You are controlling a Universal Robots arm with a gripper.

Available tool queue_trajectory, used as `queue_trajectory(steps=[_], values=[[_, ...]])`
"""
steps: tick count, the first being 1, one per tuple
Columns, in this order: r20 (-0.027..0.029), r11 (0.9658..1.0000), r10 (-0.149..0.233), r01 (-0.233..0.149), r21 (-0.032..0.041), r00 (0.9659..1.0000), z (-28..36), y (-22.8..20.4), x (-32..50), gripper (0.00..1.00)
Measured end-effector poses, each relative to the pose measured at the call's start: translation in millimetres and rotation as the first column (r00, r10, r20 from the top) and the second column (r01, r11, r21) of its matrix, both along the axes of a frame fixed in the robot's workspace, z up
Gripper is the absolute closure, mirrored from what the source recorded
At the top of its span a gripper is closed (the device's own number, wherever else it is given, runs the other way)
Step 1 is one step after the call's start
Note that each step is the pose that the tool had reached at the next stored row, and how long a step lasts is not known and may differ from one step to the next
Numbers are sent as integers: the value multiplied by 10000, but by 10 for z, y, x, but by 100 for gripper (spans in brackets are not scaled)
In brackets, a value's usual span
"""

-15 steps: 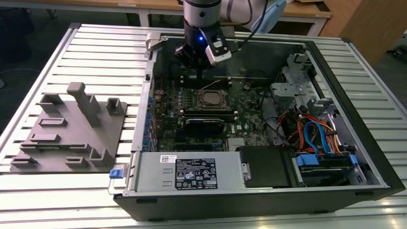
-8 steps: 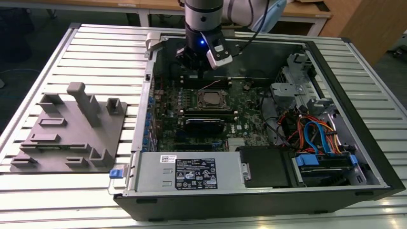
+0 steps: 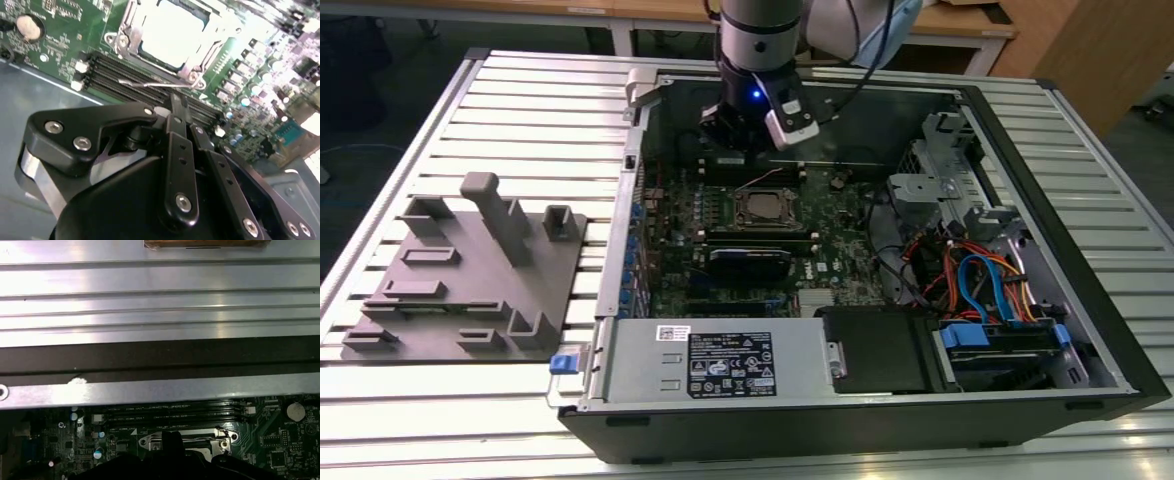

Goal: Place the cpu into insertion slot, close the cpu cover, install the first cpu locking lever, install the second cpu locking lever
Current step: 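Install the first cpu locking lever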

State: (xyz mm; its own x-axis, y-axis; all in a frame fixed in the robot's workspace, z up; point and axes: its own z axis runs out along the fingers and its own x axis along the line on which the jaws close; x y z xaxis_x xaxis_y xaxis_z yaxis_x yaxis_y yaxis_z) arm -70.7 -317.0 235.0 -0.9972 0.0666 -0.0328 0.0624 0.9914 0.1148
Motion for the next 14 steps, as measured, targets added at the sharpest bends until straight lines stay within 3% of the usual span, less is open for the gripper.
queue_trajectory(steps=[2, 6, 14], values=[[0, 10000, 1, -1, -7, 10000, -33, 0, 11, 90], [-1, 9999, 2, -2, -103, 10000, -94, 2, 27, 90], [-1, 9997, 222, -222, -103, 9998, -120, 14, 64, 90]])
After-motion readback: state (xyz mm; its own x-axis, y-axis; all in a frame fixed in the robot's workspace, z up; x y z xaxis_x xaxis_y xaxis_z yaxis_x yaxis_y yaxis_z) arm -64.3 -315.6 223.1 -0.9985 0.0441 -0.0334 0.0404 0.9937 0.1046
